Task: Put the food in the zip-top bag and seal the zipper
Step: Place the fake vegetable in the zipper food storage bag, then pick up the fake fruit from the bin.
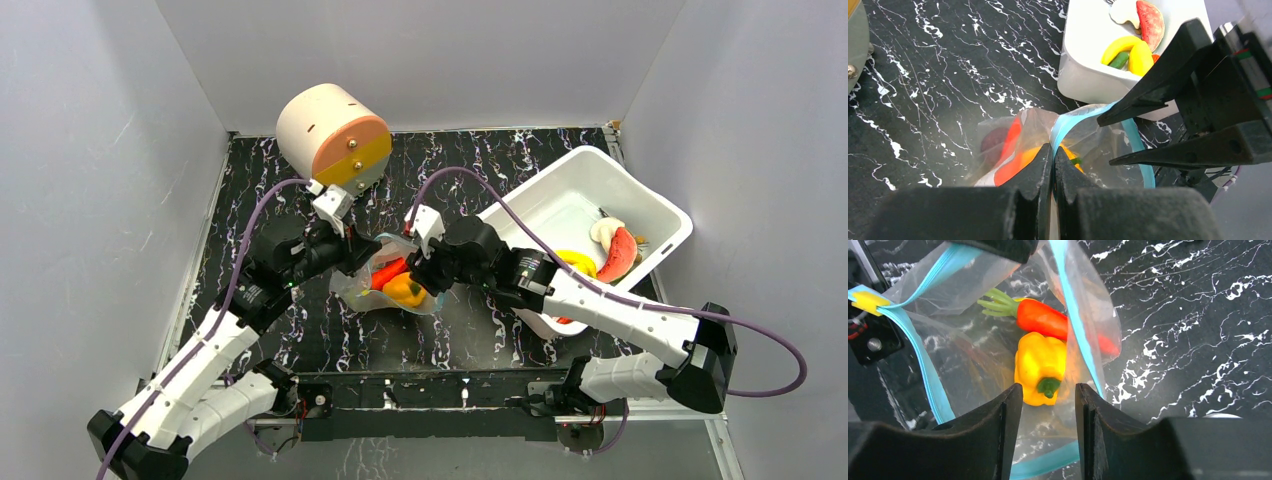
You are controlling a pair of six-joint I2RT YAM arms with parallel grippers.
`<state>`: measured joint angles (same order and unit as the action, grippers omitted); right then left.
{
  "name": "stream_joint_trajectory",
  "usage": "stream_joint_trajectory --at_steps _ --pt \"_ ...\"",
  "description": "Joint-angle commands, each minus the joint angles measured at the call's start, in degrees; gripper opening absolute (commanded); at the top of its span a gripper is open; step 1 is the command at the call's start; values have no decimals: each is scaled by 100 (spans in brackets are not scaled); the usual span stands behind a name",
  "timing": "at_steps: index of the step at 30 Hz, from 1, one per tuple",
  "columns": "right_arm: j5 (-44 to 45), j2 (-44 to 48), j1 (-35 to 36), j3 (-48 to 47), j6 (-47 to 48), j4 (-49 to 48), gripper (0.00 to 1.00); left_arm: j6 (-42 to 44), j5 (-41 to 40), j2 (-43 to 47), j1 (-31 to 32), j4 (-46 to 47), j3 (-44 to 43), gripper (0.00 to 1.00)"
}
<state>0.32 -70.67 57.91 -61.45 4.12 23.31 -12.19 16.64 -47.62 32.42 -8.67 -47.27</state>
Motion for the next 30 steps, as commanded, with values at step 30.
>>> stream_joint_trajectory --at_steps 30 --pt "4020 -109 -2318 -1052 -3460 1915 58 1332 146 771 -9 56 791 0"
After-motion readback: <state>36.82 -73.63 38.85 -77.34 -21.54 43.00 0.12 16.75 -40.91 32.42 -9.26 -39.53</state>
